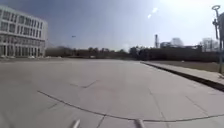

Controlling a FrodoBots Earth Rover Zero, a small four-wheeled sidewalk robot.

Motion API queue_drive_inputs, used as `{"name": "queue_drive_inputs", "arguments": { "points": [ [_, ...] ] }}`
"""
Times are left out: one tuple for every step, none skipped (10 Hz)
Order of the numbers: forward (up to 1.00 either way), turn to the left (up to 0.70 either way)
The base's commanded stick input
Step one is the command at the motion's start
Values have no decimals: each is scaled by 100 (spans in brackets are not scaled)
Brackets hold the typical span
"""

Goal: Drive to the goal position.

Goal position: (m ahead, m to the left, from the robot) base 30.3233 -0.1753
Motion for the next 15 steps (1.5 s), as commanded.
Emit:
{"name": "queue_drive_inputs", "arguments": {
  "points": [
    [100,-7],
    [100,0],
    [100,0],
    [100,0],
    [100,0],
    [100,0],
    [100,0],
    [100,0],
    [100,0],
    [100,0],
    [100,0],
    [100,0],
    [100,0],
    [100,0],
    [100,0]
  ]
}}
